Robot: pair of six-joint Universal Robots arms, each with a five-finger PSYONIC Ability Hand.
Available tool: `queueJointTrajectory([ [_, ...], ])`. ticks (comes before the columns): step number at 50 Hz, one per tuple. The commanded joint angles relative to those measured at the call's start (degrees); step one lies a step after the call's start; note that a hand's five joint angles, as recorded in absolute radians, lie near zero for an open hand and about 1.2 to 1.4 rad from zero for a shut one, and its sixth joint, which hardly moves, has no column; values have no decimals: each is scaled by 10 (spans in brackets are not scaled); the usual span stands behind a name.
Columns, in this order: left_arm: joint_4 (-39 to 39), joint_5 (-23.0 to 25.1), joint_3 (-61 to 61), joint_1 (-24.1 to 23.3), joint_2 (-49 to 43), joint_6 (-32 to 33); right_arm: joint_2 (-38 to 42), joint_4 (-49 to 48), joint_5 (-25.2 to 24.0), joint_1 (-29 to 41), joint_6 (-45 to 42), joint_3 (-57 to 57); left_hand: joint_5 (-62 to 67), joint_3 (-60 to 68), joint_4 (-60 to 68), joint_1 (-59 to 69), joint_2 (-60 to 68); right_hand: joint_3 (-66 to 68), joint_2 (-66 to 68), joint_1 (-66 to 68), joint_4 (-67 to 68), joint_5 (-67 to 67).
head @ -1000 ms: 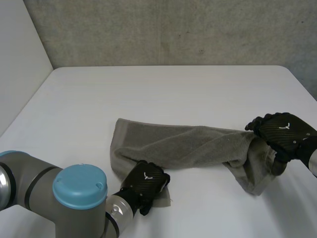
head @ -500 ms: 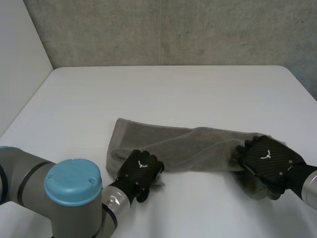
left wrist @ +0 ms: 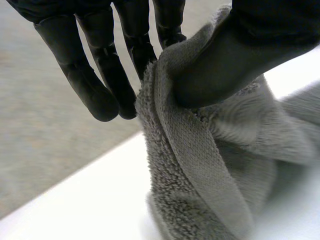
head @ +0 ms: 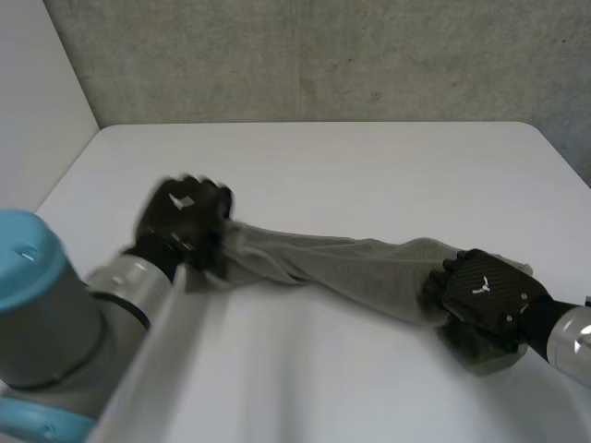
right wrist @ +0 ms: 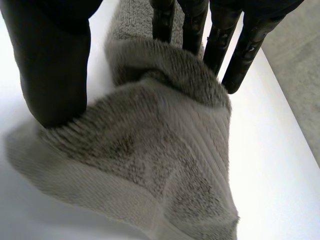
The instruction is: Fold the towel.
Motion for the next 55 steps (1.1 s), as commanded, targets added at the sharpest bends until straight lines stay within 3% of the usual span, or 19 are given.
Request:
queueJointTrajectory([
  [1,1,17,6,77,31,-78,89,-71,59,5,37,-62,-155,-83,-68,-18,-43,28,35,27,24,16],
  [6,7,52,-7,122,16,-103,141,-111,100,25,86,-108,-155,-83,-68,-18,-43,139,146,139,135,127],
  [8,13,53,-6,126,-1,-104,149,-121,118,41,106,-136,-155,-83,-68,-18,-43,332,338,331,328,319],
  [9,19,54,-4,129,-23,-103,149,-121,118,41,106,-136,-155,-83,-68,-18,-43,333,339,332,329,321],
  [10,19,54,-4,129,-23,-103,151,-122,125,44,114,-153,-155,-83,-68,-18,-43,456,463,455,452,444],
  [11,21,53,-1,130,-42,-102,151,-122,125,44,114,-153,-155,-83,-68,-18,-43,457,464,456,453,445],
  [12,21,53,-1,130,-43,-102,160,-122,130,48,125,-170,-155,-83,-68,-18,-43,557,563,556,552,544],
  [18,22,55,5,154,-65,-101,182,-122,136,62,212,-232,-155,-83,-68,-18,-43,558,564,557,553,545],
  [20,22,54,2,160,-65,-102,186,-122,140,66,301,-277,-155,-83,-68,-18,-43,558,564,557,553,545],
  [26,26,54,-3,159,-63,-102,227,-117,164,59,432,-349,-155,-83,-68,-18,-43,558,564,557,553,545],
  [33,38,54,-8,152,-66,-101,305,-67,226,63,452,-410,-155,-83,-68,-18,-43,558,564,557,553,545],
  [34,39,54,-8,151,-67,-101,324,-45,236,67,446,-425,-155,-83,-68,-18,-43,375,382,374,371,363],
  [35,39,54,-8,151,-67,-101,324,-45,236,67,446,-425,-155,-83,-68,-18,-43,373,380,372,369,361],
  [36,39,54,-8,150,-70,-101,339,-24,245,71,437,-438,-155,-83,-68,-18,-43,65,72,64,61,53],
  [37,39,54,-8,150,-70,-101,347,-9,251,75,430,-445,-155,-83,-68,-18,-43,-103,-96,-104,-107,-115],
  [43,39,54,-8,150,-74,-101,339,8,249,79,417,-434,-155,-83,-68,-18,-43,-142,-136,-143,-147,-155],
  [55,55,54,-19,150,-73,-99,93,-30,247,81,415,-239,-155,-83,-68,-18,-43,-142,-136,-143,-147,-155],
])
